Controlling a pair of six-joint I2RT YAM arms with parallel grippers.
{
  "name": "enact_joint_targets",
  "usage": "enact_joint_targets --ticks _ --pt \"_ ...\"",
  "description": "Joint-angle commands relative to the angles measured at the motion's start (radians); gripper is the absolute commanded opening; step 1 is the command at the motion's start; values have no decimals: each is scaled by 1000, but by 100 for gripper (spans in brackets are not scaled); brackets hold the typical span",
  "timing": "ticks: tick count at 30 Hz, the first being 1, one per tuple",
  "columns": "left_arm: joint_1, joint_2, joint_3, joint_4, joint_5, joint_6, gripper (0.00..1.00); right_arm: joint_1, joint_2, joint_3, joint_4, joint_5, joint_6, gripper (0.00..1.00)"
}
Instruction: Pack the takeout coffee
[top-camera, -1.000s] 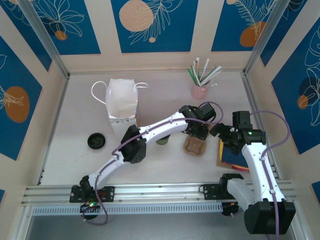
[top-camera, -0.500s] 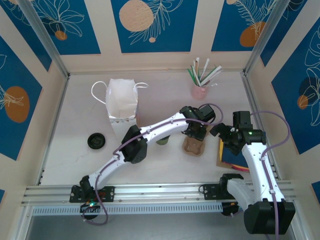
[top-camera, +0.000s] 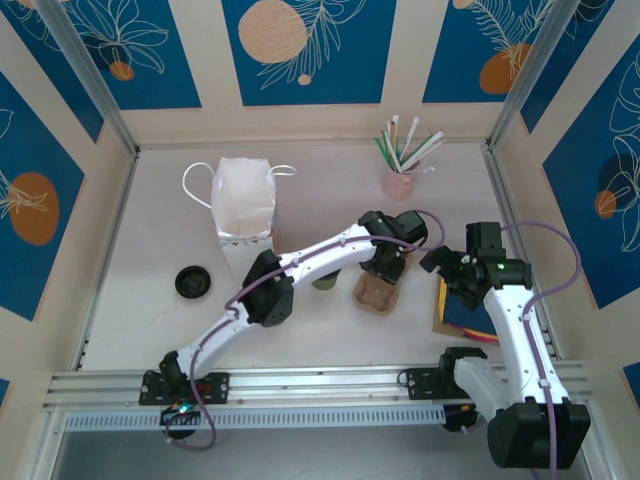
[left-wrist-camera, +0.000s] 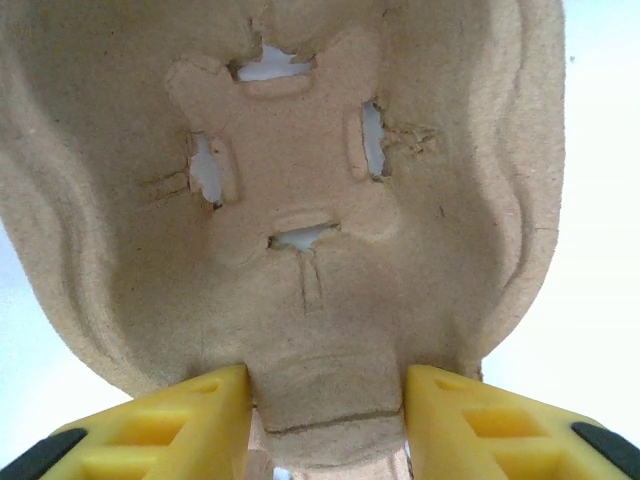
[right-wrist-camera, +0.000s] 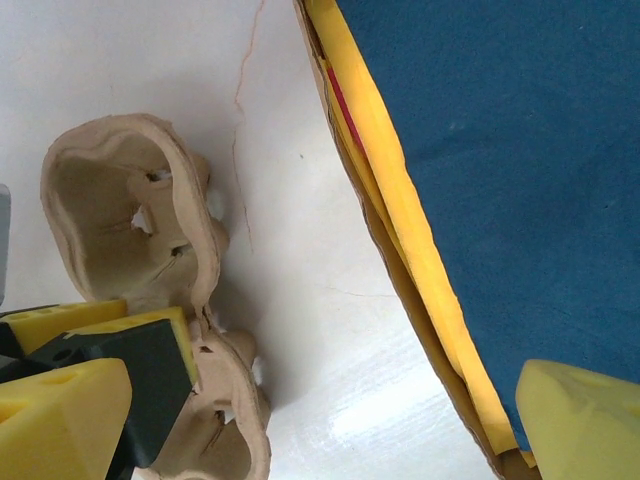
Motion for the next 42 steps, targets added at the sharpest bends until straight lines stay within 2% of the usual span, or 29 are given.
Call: enact_joint_targets --ticks 1,11,15,22,34,38,42 --pt "12 -24 11 -101 -5 -2 43 -7 2 6 -15 16 16 99" --pt "24 -9 14 -96 23 -54 50 -11 2 -1 -3 -4 9 99" --pt "24 -1 12 -88 31 -62 50 -11 -2 -2 -2 -6 8 99" --pt "23 -14 13 -84 19 -60 35 -10 -6 -4 -2 -8 8 99" --pt "24 -96 13 -69 13 -84 31 -11 -6 -12 15 -33 -4 99" --pt "24 -104 14 -68 11 -88 31 -11 -8 -19 36 -84 -13 100" --pt "26 -104 15 -64 14 -89 31 -11 -15 -34 89 -201 -22 94"
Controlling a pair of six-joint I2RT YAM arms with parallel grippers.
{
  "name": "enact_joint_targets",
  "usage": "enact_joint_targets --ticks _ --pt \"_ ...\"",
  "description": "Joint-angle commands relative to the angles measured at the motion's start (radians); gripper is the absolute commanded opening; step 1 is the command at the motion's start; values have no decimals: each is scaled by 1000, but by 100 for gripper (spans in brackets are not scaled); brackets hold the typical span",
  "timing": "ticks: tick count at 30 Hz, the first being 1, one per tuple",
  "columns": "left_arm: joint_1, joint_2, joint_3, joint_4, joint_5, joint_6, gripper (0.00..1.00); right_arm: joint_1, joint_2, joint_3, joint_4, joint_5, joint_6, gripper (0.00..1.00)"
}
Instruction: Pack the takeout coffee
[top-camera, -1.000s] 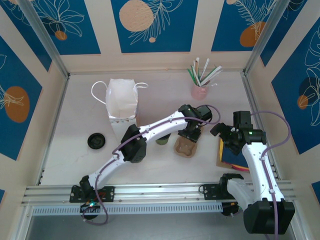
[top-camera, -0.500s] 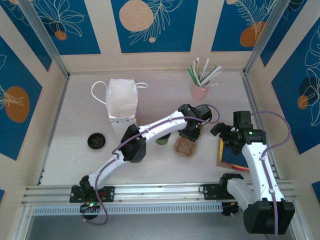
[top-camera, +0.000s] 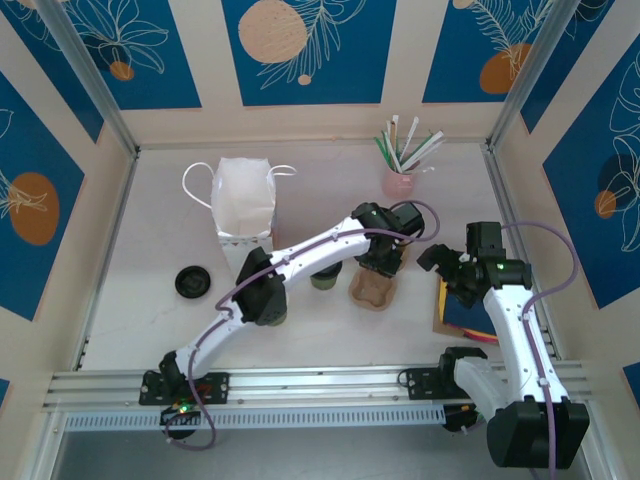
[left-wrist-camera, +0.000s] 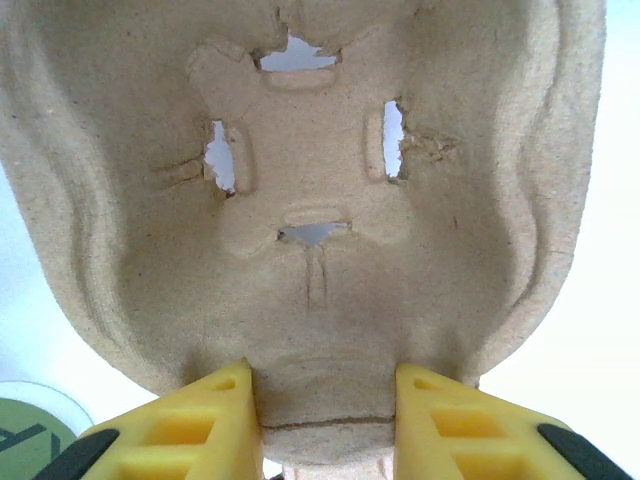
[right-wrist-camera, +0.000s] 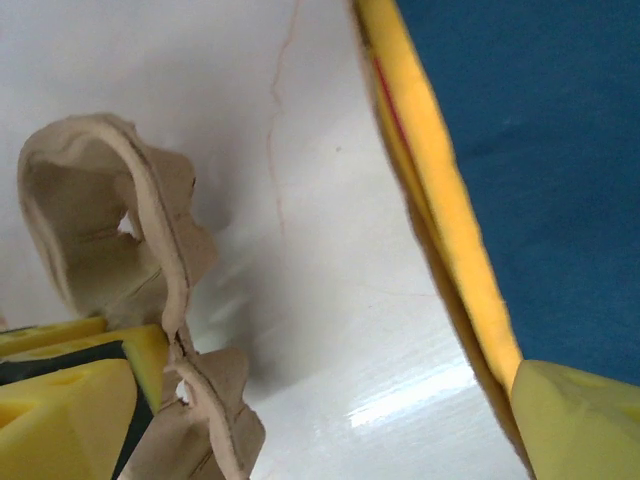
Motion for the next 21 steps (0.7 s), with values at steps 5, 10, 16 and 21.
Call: enact_joint_targets --ticks 5,10,16,21 --pt "8 -32 14 -21 14 -15 31 -6 -10 -62 168 -320 7 75" --pt "11 -24 13 -17 23 -22 31 -20 17 -100 293 -474 61 54" --pt "13 -19 13 -14 34 -31 30 -73 89 -139 350 -547 109 39" --pt "15 -20 13 -10 42 -34 30 -97 115 -161 383 -566 111 34"
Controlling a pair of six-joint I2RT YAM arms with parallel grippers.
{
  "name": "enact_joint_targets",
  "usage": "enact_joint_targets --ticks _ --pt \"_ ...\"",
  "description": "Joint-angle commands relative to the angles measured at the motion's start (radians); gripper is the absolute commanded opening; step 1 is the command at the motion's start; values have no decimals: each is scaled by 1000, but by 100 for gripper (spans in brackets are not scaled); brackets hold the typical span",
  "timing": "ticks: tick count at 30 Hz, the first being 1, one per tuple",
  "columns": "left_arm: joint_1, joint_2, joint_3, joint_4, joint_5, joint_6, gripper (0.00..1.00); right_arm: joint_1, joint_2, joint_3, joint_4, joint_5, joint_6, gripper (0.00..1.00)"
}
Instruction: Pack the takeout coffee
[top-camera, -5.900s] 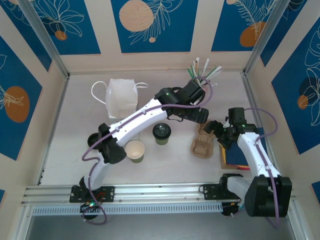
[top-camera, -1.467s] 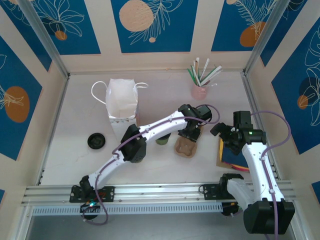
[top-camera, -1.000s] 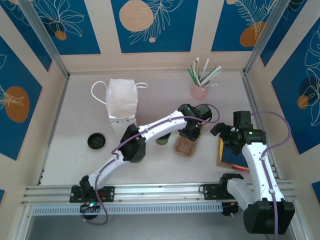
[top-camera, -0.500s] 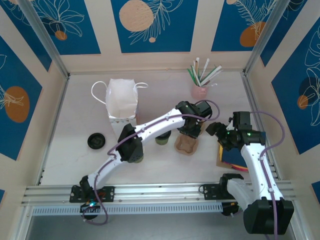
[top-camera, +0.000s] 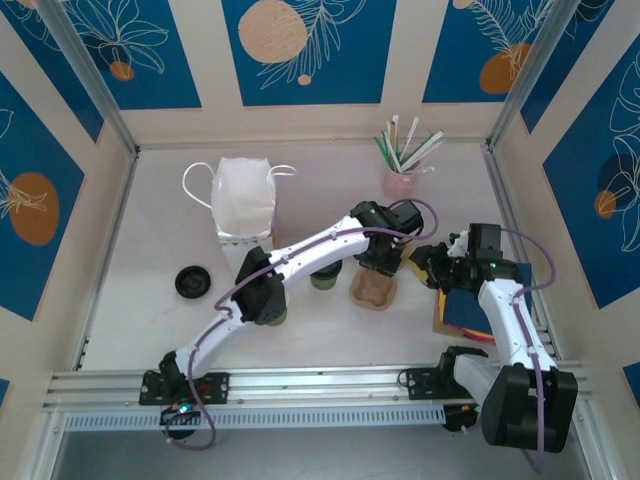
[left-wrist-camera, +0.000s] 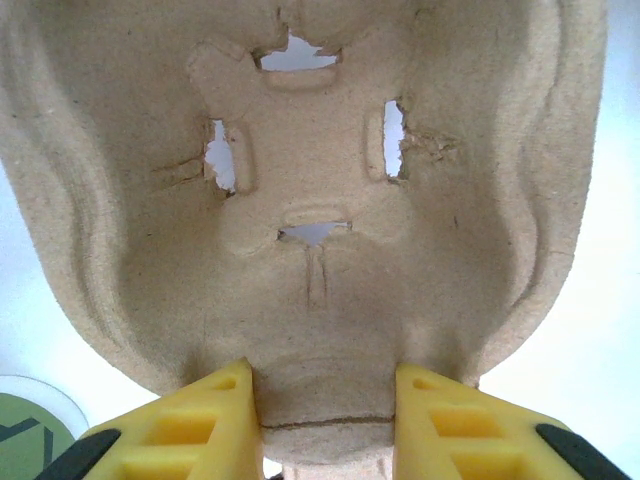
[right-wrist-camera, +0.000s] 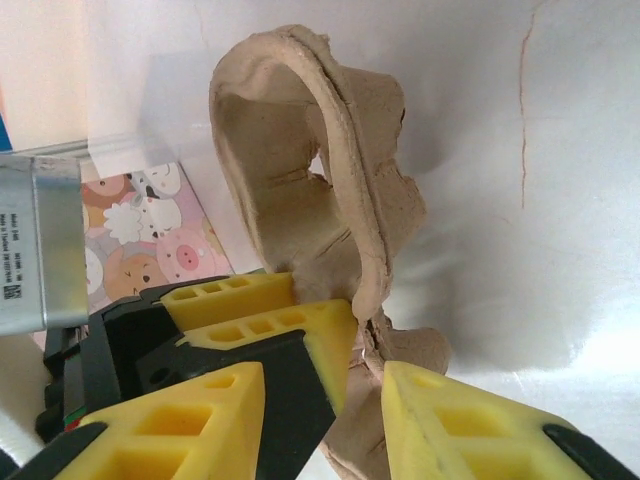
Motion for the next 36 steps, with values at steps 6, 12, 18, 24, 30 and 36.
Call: enact_joint_targets --ticks 6,12,18,24,30,36 --pt "10 -19 12 -6 27 -13 30 -18 66 -25 90 -94 11 21" --pt "9 -21 13 -3 30 -16 30 -25 130 -18 107 -97 -8 16" --pt "11 -22 13 -8 30 -16 30 -30 163 -22 106 -100 -20 17" --pt "11 -22 13 -2 31 -18 29 -32 170 -28 89 -84 -40 20" --pt "11 -25 13 0 40 -18 29 -37 177 -40 104 -100 -46 21" --pt "11 -25 13 3 50 -18 29 -38 188 -38 115 -109 -51 21"
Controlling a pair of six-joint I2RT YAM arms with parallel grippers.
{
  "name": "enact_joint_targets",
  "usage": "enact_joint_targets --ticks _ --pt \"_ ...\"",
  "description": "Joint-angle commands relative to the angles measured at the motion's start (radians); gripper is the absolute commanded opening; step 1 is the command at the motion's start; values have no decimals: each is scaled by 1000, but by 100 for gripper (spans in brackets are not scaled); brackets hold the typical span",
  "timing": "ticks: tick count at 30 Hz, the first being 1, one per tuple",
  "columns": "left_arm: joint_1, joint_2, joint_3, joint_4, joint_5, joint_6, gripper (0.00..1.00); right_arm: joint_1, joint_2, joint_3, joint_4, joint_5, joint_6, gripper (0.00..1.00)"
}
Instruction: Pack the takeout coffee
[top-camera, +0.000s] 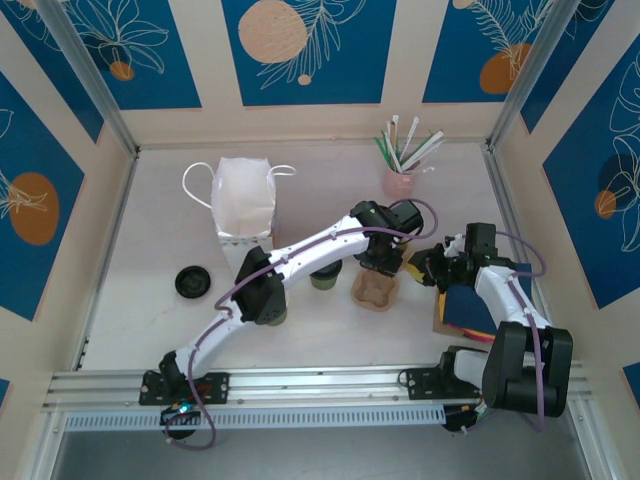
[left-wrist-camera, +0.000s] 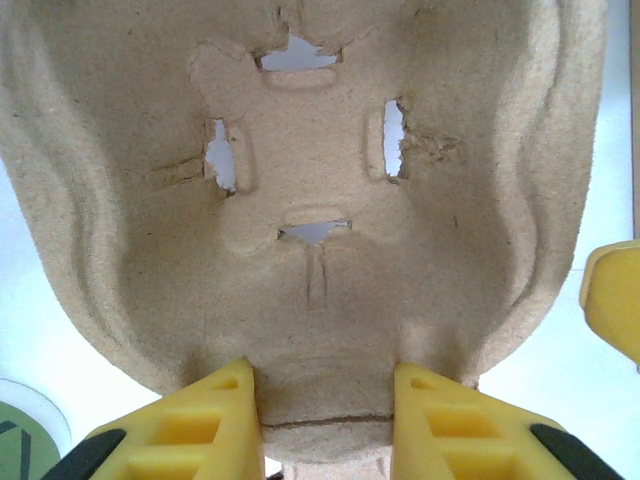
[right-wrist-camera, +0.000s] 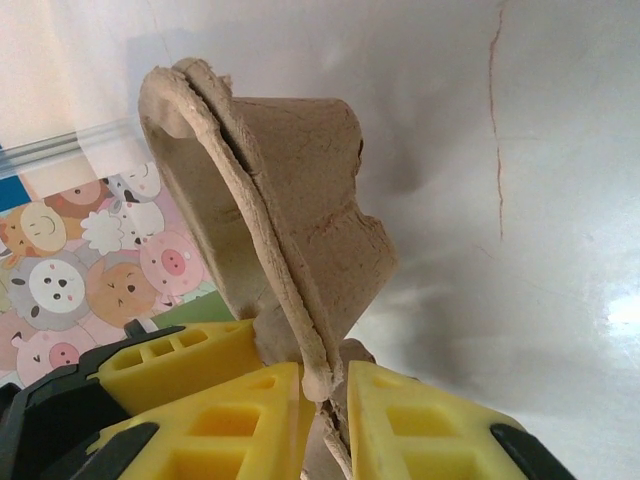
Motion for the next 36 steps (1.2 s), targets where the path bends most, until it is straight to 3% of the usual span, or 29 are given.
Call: enact_joint_targets --ticks 1,18,36 --pt "7 -25 13 -3 25 -13 29 -5 4 -8 7 -38 -17 21" --pt "5 -31 11 22 67 -13 26 -7 18 -14 28 -56 -17 21" --pt "4 -67 10 56 108 -19 24 -8 37 -21 32 -42 -29 29"
